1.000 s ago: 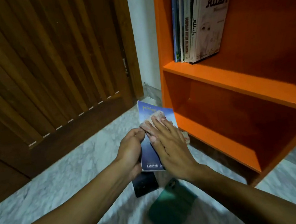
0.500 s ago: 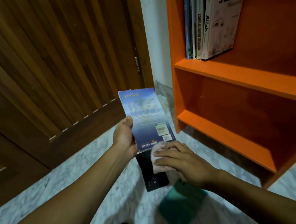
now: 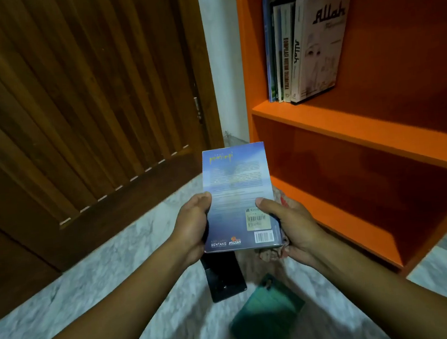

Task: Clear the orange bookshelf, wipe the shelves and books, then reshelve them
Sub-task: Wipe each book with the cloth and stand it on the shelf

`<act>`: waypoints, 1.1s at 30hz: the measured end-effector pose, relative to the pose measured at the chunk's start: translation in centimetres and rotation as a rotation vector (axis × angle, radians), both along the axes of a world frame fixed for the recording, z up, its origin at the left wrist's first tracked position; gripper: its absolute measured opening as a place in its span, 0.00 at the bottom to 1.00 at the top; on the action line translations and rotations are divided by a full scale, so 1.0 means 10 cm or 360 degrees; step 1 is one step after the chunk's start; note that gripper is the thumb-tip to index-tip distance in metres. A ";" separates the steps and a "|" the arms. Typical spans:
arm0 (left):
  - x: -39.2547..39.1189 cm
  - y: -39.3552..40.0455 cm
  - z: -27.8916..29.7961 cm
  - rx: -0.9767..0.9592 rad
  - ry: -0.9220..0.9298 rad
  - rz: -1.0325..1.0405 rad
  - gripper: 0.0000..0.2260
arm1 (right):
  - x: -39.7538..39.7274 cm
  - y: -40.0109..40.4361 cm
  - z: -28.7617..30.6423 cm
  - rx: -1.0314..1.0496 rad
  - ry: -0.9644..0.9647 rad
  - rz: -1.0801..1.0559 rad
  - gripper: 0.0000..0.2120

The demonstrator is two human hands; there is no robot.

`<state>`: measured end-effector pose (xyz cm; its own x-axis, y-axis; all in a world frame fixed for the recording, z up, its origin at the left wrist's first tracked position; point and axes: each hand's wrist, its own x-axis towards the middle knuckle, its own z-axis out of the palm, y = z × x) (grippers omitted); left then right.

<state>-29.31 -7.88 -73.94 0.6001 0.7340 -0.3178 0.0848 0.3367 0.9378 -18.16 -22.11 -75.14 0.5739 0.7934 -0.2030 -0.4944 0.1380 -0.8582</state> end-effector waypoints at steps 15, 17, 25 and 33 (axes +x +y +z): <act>0.09 -0.31 -0.06 0.0313 0.0029 0.0020 0.07 | -0.30 0.02 -0.25 -0.0633 -0.2043 -0.0009 0.20; 0.07 -0.31 -0.08 0.0222 0.0025 0.0036 0.06 | -0.33 -0.02 -0.27 -0.0597 -0.2093 0.0032 0.22; 0.02 -0.20 -0.05 0.0276 -0.0026 0.0215 0.03 | -0.18 -0.03 -0.19 -0.0251 -0.1866 0.0055 0.12; -0.10 -0.16 0.13 0.0442 -0.0159 0.0019 0.05 | 0.34 -0.05 0.42 -0.0058 -0.0277 -0.0527 0.09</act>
<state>-30.30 -9.52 -72.60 0.6091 0.7919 -0.0434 -0.0153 0.0665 0.9977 -14.71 -22.60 -70.96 0.8265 0.5532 -0.1043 -0.2743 0.2340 -0.9327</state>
